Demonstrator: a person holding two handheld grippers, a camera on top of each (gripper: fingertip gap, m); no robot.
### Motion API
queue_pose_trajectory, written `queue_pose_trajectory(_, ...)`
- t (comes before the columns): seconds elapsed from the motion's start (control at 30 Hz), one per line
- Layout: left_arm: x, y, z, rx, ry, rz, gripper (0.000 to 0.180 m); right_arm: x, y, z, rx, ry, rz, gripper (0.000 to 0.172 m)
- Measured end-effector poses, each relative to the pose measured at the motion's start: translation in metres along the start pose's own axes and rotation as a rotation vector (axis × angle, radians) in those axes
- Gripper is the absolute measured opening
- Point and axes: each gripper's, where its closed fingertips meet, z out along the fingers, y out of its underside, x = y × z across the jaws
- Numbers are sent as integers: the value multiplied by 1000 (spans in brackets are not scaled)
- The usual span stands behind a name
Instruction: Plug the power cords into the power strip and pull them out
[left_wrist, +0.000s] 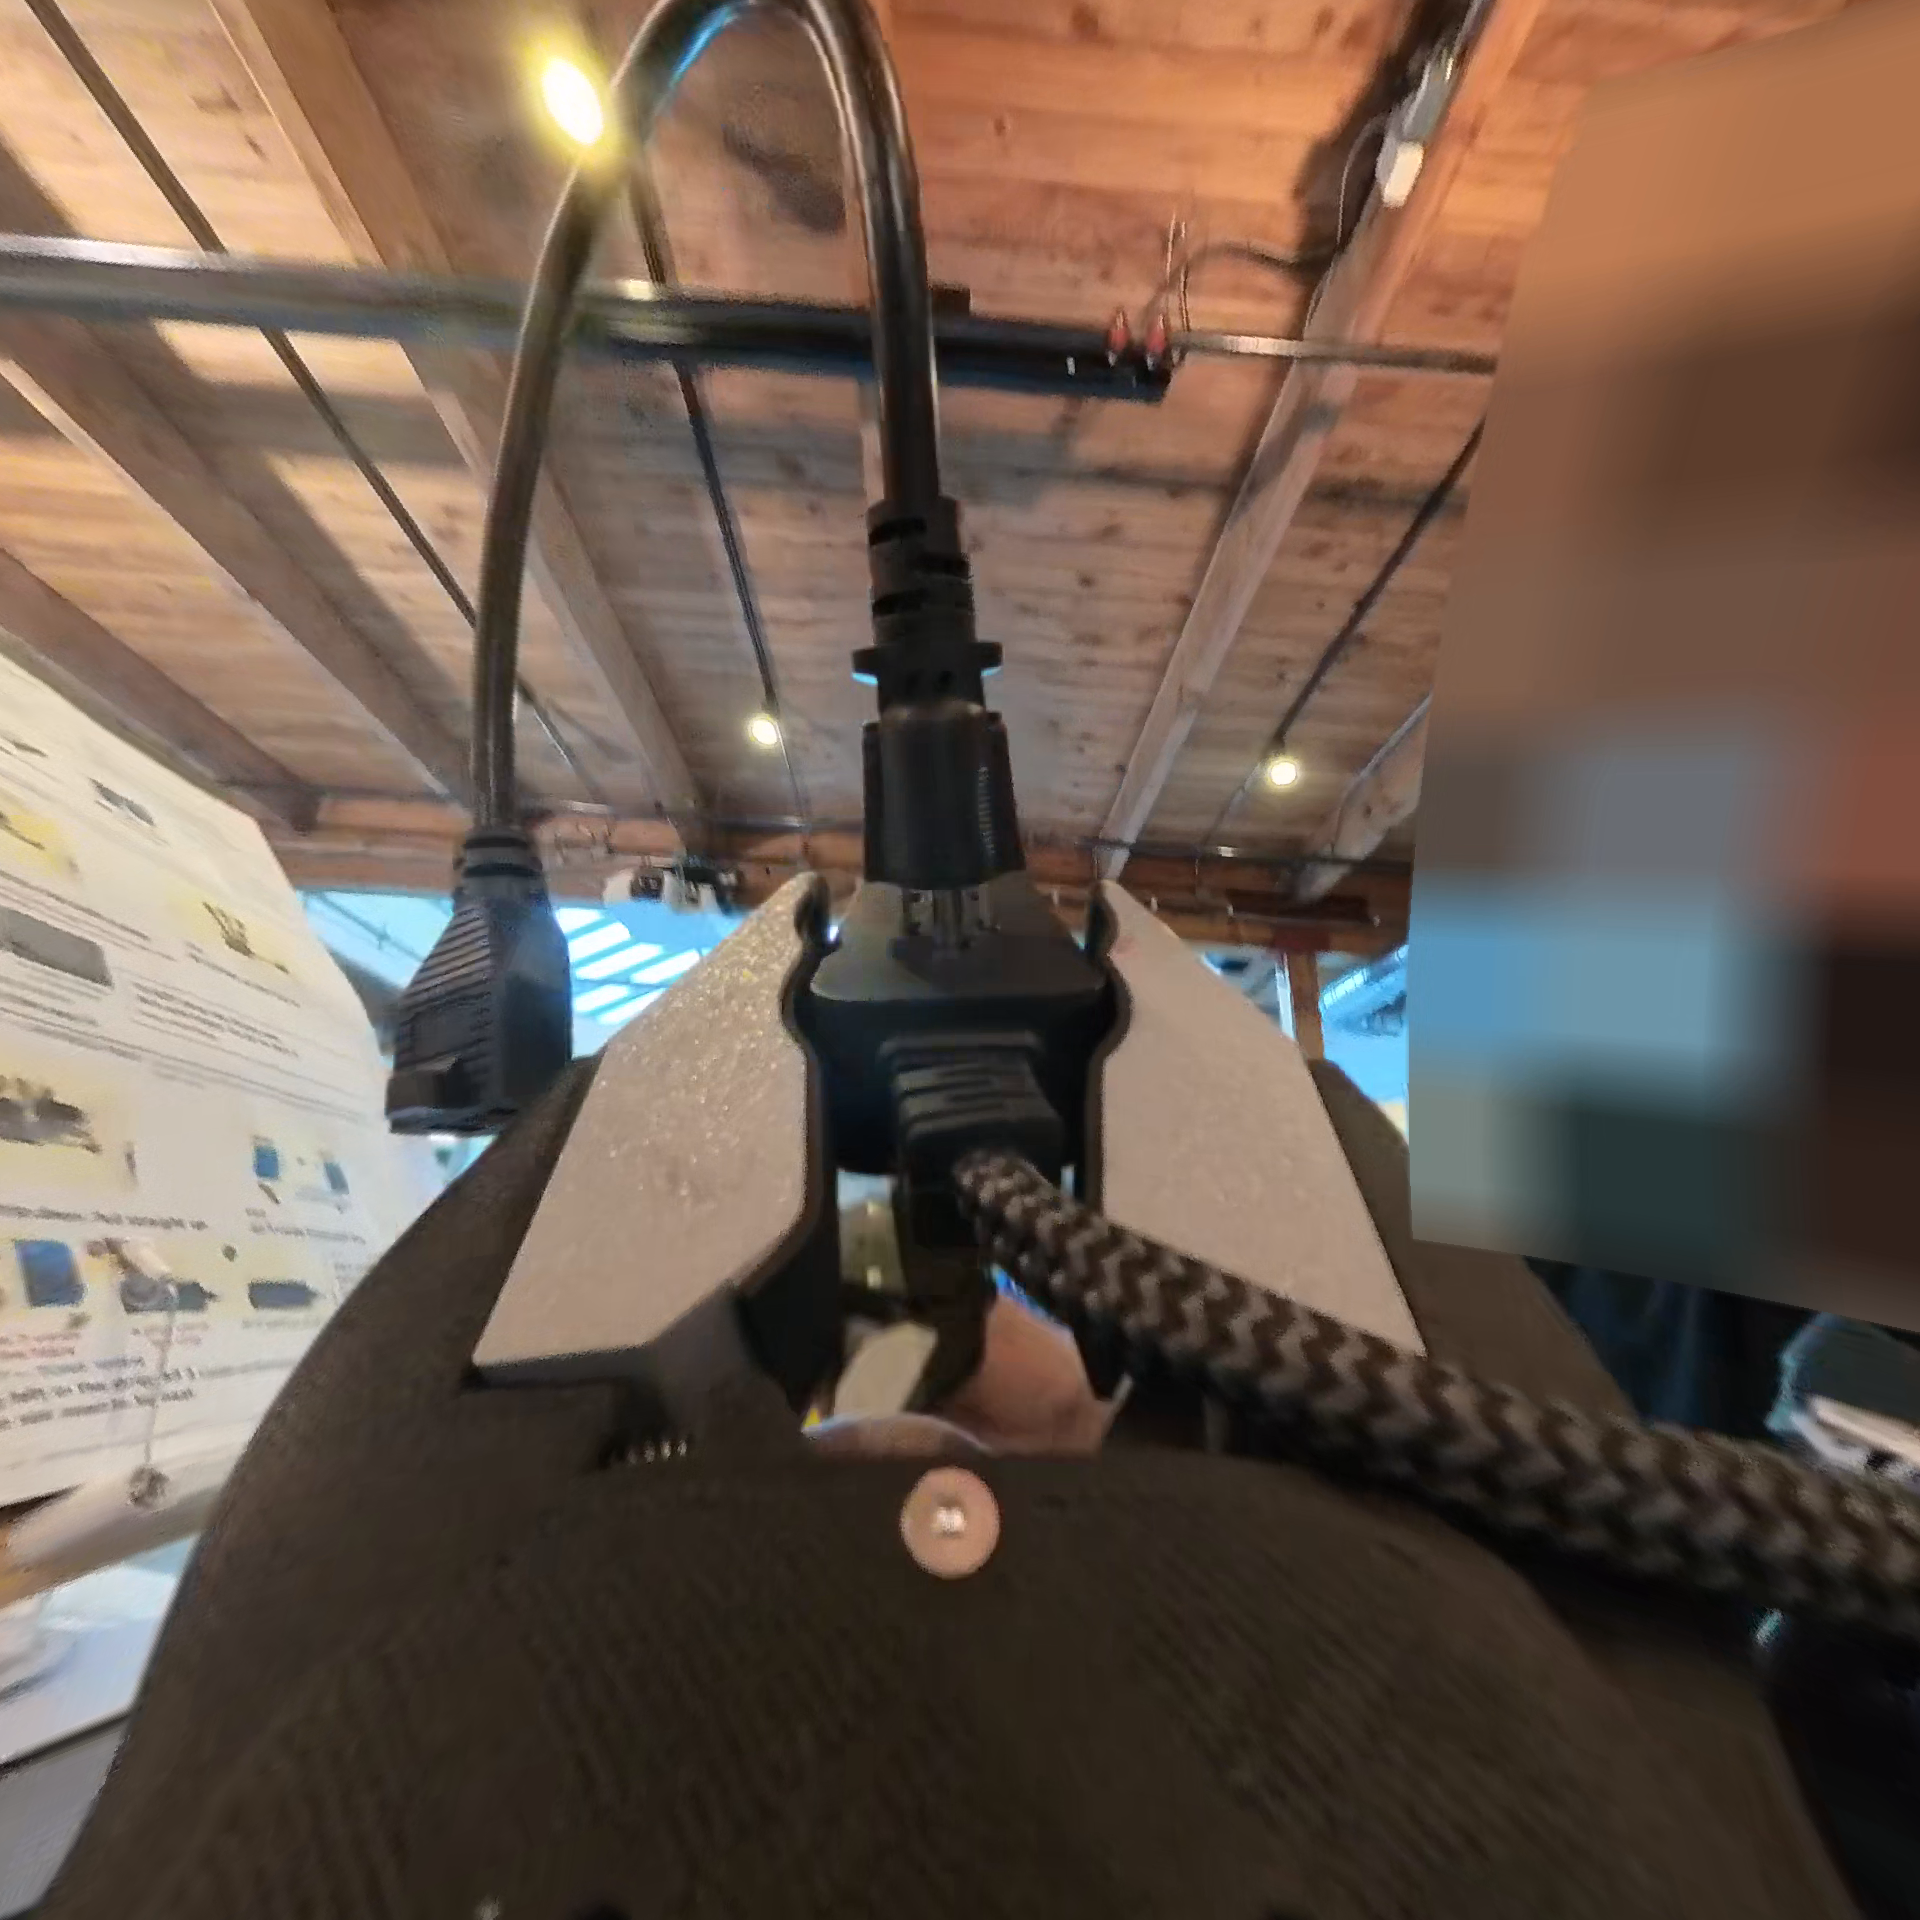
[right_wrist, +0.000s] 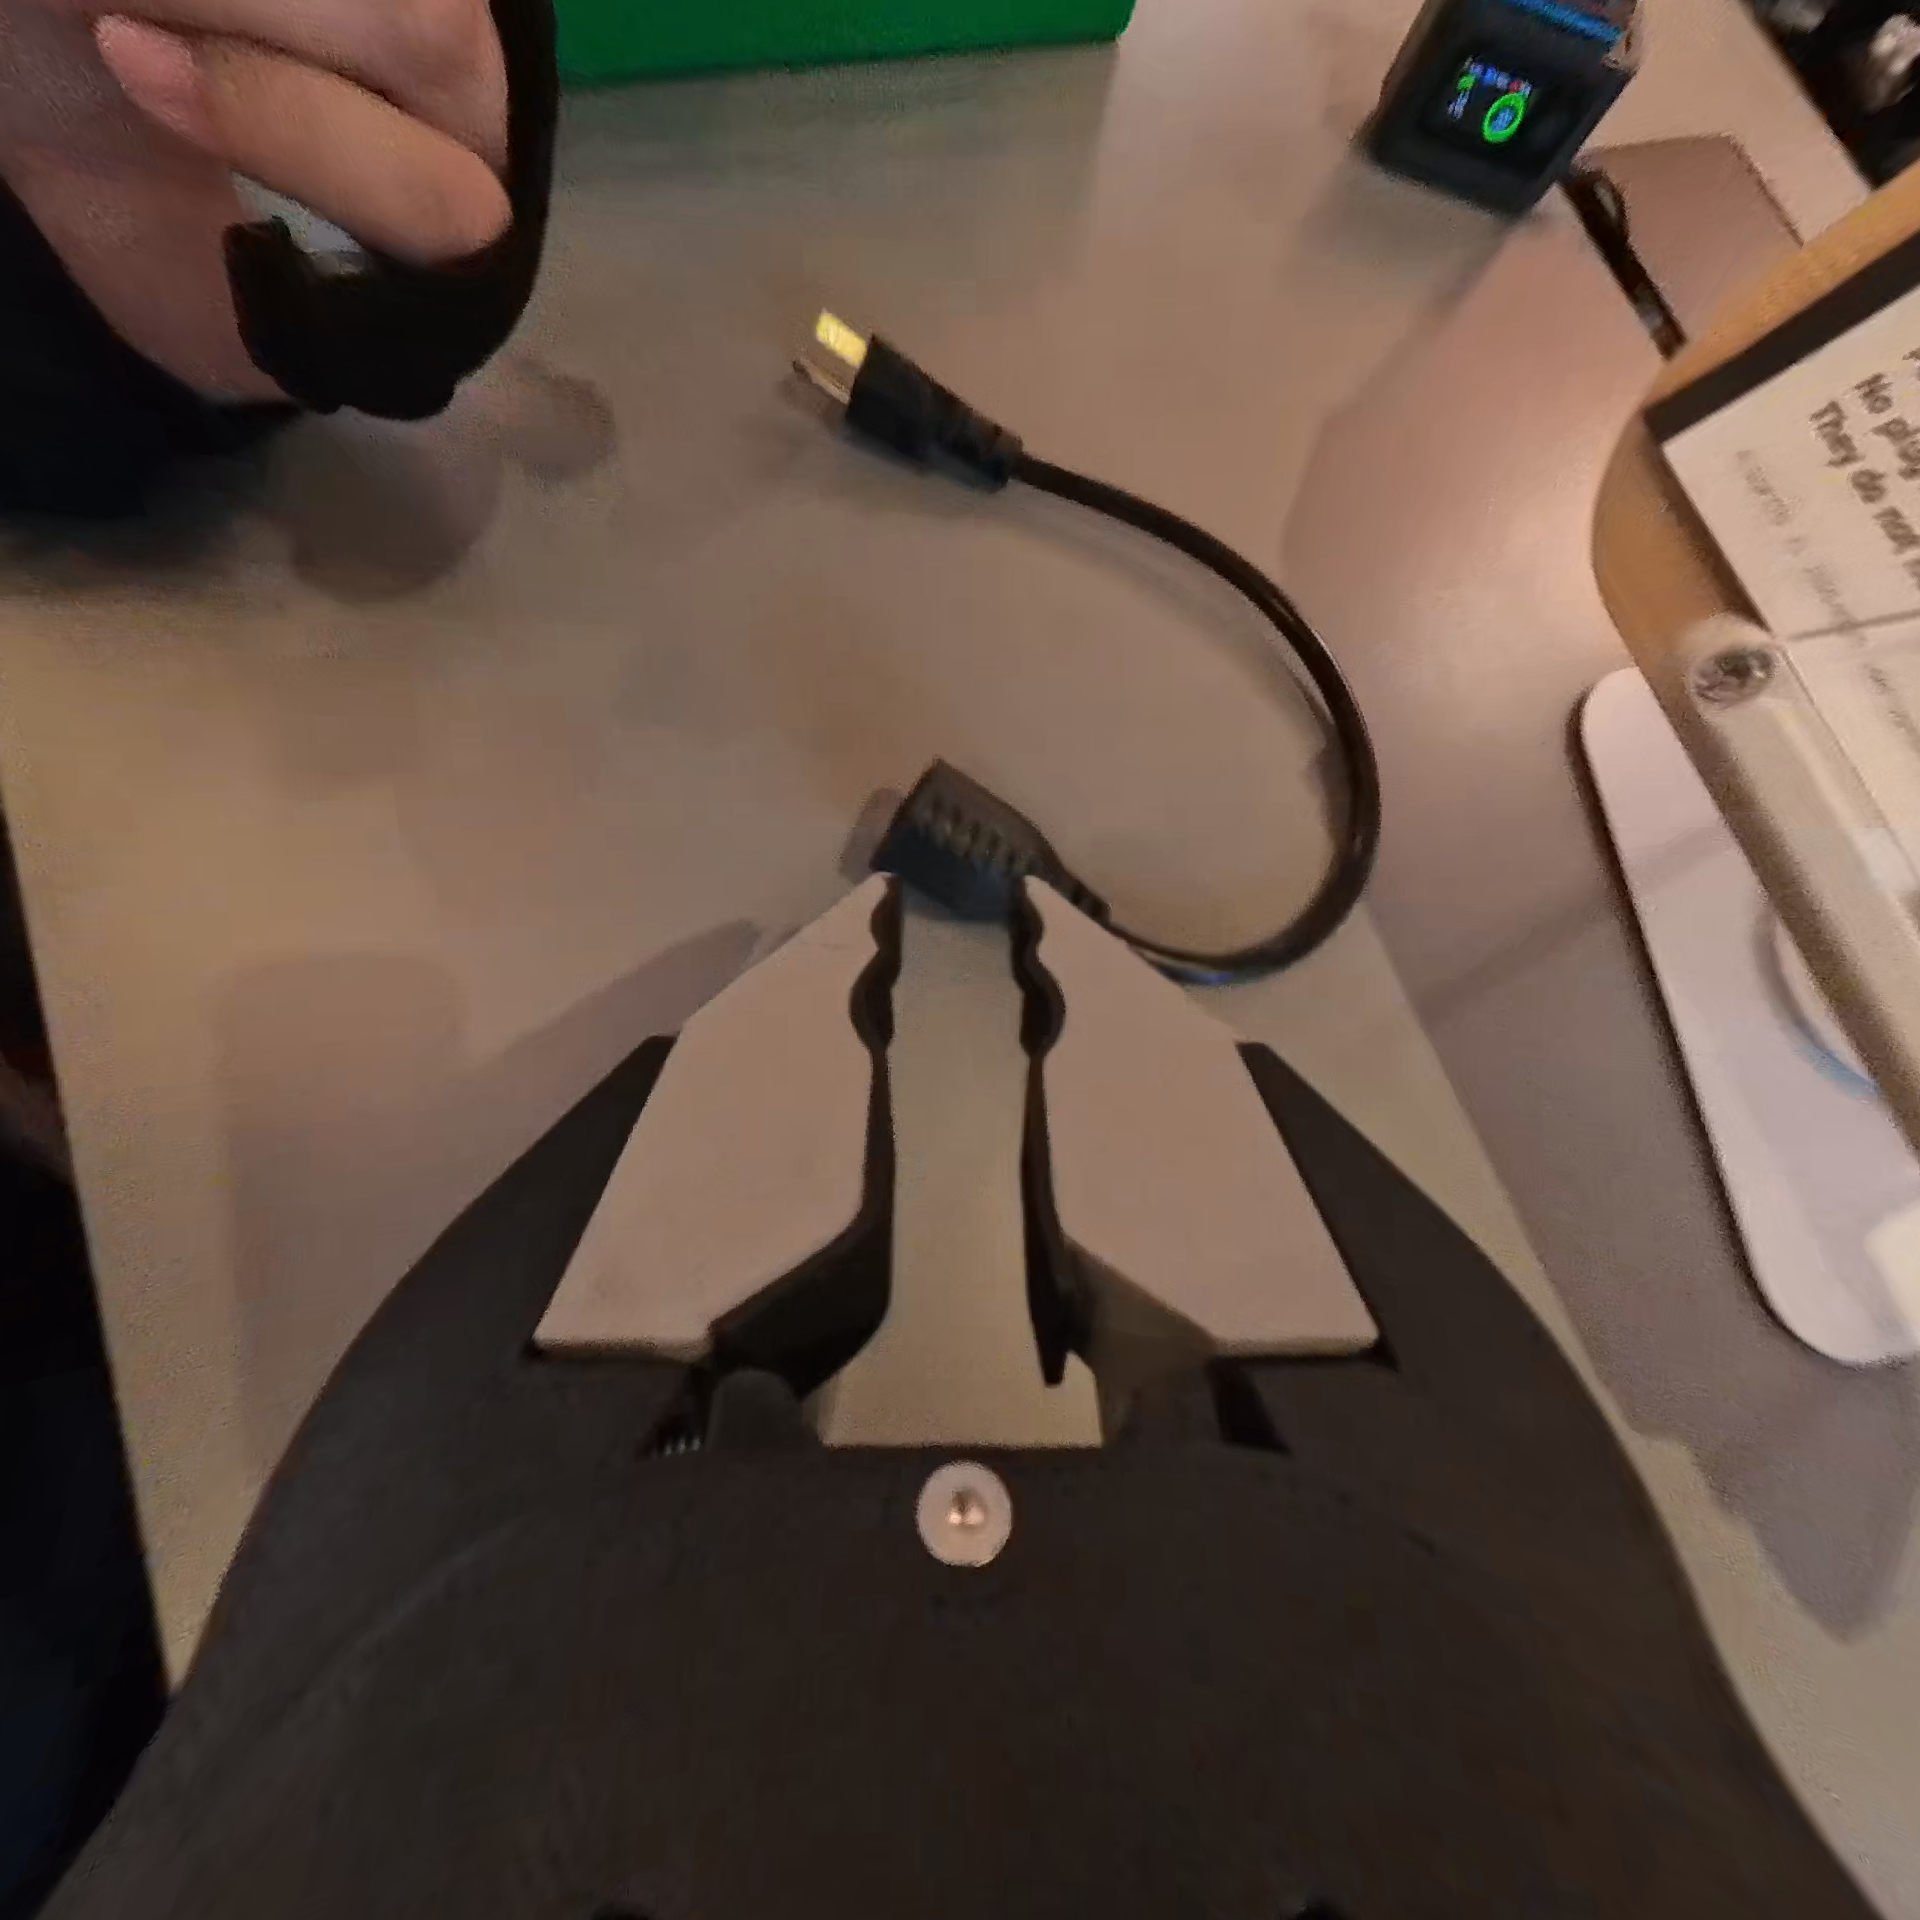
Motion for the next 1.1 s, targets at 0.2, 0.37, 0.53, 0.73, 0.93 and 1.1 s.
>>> queue_pose_trajectory(0.2, -4, -34, -17, 159, -13, -8, 47, -12, -54, 24, 268, -110, 230, 71)
queue_pose_trajectory(0.37, -1, -37, -16, 174, 5, -18, 47, -15, -59, 66, 125, -159, 379, 72)
queue_pose_trajectory(0.53, 5, -54, -22, 220, 14, 22, 47, -13, -61, 104, 28, -193, 571, 83)
queue_pose_trajectory(0.73, 17, -52, -15, 163, 28, 99, 47, 2, -68, 121, -1, -199, 887, 61)
queue_pose_trajectory(0.93, 23, -47, -11, 125, 40, 132, 47, -7, -66, 147, -119, -123, 980, 69)
queue_pose_trajectory(1.1, 25, -50, -12, 116, 25, 176, 47, -4, -70, 160, -219, -7, 1045, 58)
